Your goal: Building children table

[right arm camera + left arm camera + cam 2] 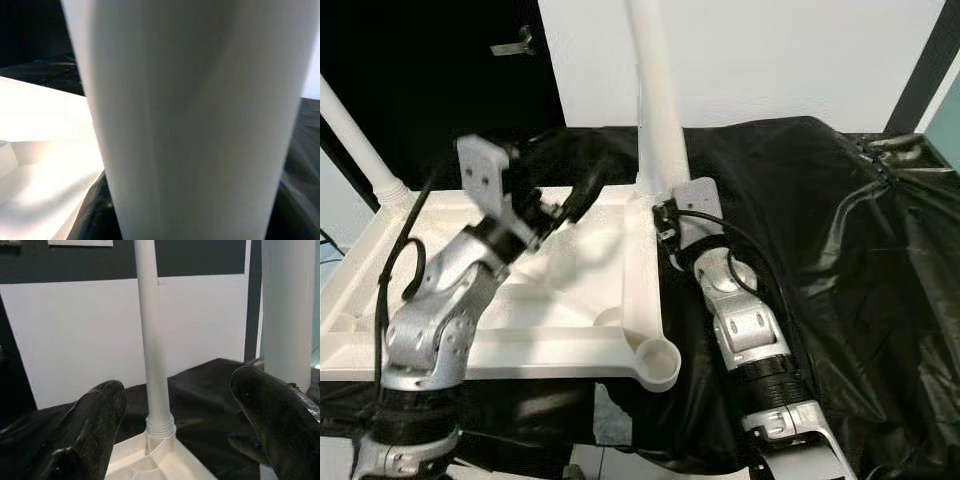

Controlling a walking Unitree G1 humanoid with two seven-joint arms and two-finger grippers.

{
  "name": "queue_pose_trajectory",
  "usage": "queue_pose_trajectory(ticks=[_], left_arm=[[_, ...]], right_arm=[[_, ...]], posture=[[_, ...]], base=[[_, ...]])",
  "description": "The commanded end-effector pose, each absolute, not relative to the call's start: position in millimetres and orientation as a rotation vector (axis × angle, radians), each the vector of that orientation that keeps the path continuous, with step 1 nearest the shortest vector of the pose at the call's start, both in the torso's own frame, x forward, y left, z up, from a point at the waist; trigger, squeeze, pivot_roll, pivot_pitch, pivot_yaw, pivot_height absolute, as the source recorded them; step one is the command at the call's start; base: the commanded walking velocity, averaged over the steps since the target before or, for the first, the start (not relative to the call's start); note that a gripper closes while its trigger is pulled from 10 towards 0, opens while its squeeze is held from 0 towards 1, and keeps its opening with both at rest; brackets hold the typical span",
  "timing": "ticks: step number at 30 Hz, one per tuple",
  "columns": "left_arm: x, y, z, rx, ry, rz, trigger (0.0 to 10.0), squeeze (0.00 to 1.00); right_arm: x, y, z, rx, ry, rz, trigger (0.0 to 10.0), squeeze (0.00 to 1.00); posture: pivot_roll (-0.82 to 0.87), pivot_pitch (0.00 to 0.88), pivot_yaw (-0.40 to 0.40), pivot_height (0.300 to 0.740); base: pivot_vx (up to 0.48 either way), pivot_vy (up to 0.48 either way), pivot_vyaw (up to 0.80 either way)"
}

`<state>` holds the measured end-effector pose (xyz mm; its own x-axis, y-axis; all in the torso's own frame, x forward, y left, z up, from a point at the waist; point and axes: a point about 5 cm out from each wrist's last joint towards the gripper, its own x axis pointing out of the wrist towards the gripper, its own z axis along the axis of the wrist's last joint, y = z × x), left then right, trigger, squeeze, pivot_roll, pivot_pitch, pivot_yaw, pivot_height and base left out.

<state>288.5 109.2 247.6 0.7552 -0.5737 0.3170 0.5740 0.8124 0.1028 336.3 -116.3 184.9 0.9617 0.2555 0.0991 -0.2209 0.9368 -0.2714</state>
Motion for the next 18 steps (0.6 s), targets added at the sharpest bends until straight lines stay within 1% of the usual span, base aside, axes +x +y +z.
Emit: queue_pose_trajectory(ticks=[1,4,7,8,14,18], left_arm=[[284,108,248,0.025,-0.347,-0.667,10.0,0.00],[277,115,234,0.079,-0.298,-0.694,10.0,0.00],[277,115,234,0.079,-0.298,-0.694,10.0,0.00],[271,122,216,0.162,-0.244,-0.730,10.0,0.00],[265,128,200,0.200,-0.190,-0.734,10.0,0.00],[258,133,189,0.213,-0.156,-0.745,10.0,0.00]], right_arm=[[334,-113,192,-0.233,-0.182,0.253,10.0,0.00],[333,-109,198,-0.212,-0.221,0.267,10.0,0.00],[333,-109,198,-0.212,-0.221,0.267,10.0,0.00],[333,-107,199,-0.204,-0.229,0.272,10.0,0.00],[332,-108,197,-0.194,-0.231,0.260,10.0,0.00],[330,-110,196,-0.155,-0.248,0.233,10.0,0.00]], posture=[[0.07,0.000,0.052,0.740],[0.08,0.000,0.050,0.740],[0.08,0.000,0.050,0.740],[0.09,0.000,0.038,0.740],[0.09,0.000,0.036,0.740],[0.09,0.000,0.036,0.740]], base=[[0.000,0.000,0.00],[0.000,0.000,0.00],[0.000,0.000,0.00],[0.000,0.000,0.00],[0.000,0.000,0.00],[0.000,0.000,0.00]])
